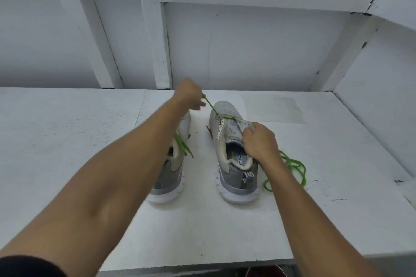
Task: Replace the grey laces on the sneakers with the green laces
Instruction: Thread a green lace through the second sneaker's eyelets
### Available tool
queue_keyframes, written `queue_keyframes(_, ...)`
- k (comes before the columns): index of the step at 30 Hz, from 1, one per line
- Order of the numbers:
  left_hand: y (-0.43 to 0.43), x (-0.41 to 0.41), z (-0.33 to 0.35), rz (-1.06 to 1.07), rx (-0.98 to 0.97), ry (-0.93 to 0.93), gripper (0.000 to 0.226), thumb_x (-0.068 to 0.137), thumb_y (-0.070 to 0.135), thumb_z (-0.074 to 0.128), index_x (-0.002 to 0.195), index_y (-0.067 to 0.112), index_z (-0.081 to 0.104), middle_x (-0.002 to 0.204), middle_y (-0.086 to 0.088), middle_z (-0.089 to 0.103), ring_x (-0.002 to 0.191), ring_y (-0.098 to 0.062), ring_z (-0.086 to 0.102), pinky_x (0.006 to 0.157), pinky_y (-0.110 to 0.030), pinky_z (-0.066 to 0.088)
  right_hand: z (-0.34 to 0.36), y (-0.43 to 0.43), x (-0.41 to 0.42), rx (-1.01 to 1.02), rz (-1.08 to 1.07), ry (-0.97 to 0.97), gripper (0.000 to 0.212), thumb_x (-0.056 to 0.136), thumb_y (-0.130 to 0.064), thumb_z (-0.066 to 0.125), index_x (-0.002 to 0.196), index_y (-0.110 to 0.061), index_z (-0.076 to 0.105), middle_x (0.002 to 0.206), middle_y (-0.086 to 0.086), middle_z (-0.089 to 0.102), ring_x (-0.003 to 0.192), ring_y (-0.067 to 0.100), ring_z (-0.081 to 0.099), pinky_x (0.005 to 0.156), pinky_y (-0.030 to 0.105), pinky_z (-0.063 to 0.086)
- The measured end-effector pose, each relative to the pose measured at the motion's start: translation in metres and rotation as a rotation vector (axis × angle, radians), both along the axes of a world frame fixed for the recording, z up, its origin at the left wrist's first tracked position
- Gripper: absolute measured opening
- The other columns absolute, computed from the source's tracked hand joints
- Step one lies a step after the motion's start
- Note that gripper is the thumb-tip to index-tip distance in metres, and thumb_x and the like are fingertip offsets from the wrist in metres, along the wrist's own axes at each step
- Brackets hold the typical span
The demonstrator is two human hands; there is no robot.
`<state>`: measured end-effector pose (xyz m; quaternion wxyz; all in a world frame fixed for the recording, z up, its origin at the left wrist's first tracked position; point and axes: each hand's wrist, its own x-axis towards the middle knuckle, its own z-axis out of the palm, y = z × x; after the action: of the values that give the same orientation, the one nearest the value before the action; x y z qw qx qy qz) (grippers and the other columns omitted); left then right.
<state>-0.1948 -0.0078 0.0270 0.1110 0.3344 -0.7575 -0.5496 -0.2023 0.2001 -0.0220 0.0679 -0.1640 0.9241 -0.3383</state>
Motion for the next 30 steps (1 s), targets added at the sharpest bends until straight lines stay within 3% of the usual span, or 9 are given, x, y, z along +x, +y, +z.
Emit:
queue_keyframes(2,-0.017,0.001,0.013,0.099,0.033,0.126,0.027,0.101,0.007,0.039,0.075,0.013,0.042,0.084,-0.009,0.059,0.08,-0.027,0.066,0.07,-0.038,0.058,-0.002,-0.001,0.0,0.016,-0.014,-0.004,0.023,0.099,-0.017,0.038,0.083,-0.006,0.05,0.093,0.015,0.059,0.083,0.028,0.048,0.07,0.031,0.034)
queue_keyframes(5,-0.066,0.007,0.062,0.362,0.489,0.546,0.013,0.103,0.002,0.034,0.094,0.006,0.042,0.078,-0.012,0.05,0.066,-0.027,0.061,0.065,-0.046,0.059,-0.004,-0.002,0.0,0.01,-0.04,0.0,0.021,0.098,-0.017,0.039,0.085,-0.006,0.052,0.097,0.016,0.061,0.086,0.029,0.05,0.072,0.032,0.035)
queue_keyframes(8,-0.082,0.015,0.093,0.416,0.654,0.754,0.014,0.102,0.006,0.039,0.092,0.006,0.05,0.062,-0.005,0.047,0.045,-0.014,0.051,0.053,-0.027,0.055,-0.003,-0.004,0.001,0.011,-0.052,0.009,0.023,0.099,-0.018,0.038,0.093,-0.004,0.057,0.095,0.01,0.057,0.085,0.027,0.049,0.07,0.031,0.033)
queue_keyframes(11,-0.056,0.014,0.09,0.166,0.201,0.478,0.024,0.099,0.006,0.045,0.079,0.014,0.055,0.062,-0.001,0.05,0.035,-0.005,0.041,0.037,-0.014,0.03,-0.004,-0.004,0.002,0.01,-0.055,0.024,0.02,0.099,-0.018,0.038,0.091,-0.007,0.052,0.099,0.015,0.06,0.083,0.026,0.047,0.069,0.03,0.033)
queue_keyframes(13,-0.023,0.007,0.062,-0.182,-0.178,0.124,0.015,0.097,0.007,0.049,0.096,0.011,0.063,0.076,-0.006,0.061,0.037,-0.006,0.046,0.037,-0.015,0.031,-0.005,-0.005,0.002,0.014,-0.058,0.032,0.022,0.099,-0.018,0.038,0.094,-0.005,0.055,0.101,0.017,0.061,0.083,0.026,0.048,0.069,0.03,0.033)
queue_keyframes(15,0.007,0.001,0.023,-0.486,-0.527,-0.248,0.02,0.096,0.015,0.055,0.11,0.004,0.065,0.095,-0.013,0.07,0.065,-0.017,0.063,0.054,-0.025,0.049,-0.006,-0.005,0.002,0.012,-0.071,0.032,0.026,0.099,-0.019,0.038,0.098,-0.003,0.058,0.103,0.017,0.062,0.084,0.026,0.048,0.07,0.031,0.034)
queue_keyframes(17,0.025,-0.003,-0.01,-0.591,-0.801,-0.443,0.022,0.093,0.022,0.058,0.1,0.002,0.066,0.104,-0.013,0.069,0.091,-0.027,0.063,0.074,-0.035,0.051,-0.007,-0.006,0.001,0.003,-0.085,0.032,0.024,0.098,-0.02,0.039,0.097,-0.005,0.058,0.104,0.016,0.062,0.085,0.028,0.05,0.071,0.031,0.036)
queue_keyframes(20,0.028,0.001,-0.024,-0.529,-0.91,-0.46,0.014,0.092,0.02,0.057,0.087,0.008,0.056,0.099,-0.011,0.062,0.089,-0.031,0.059,0.069,-0.035,0.046,-0.007,-0.006,0.002,0.004,-0.092,0.027,0.027,0.098,-0.019,0.039,0.101,-0.002,0.06,0.106,0.016,0.062,0.09,0.029,0.053,0.074,0.032,0.038)
queue_keyframes(30,-0.05,0.017,0.08,-0.138,-1.27,-0.377,0.032,0.097,0.016,0.045,0.124,0.002,0.054,0.124,-0.025,0.052,0.112,-0.044,0.055,0.088,-0.045,0.046,-0.006,-0.006,0.003,0.017,-0.105,0.034,0.028,0.098,-0.019,0.038,0.1,-0.001,0.059,0.105,0.017,0.062,0.086,0.028,0.049,0.072,0.033,0.037)
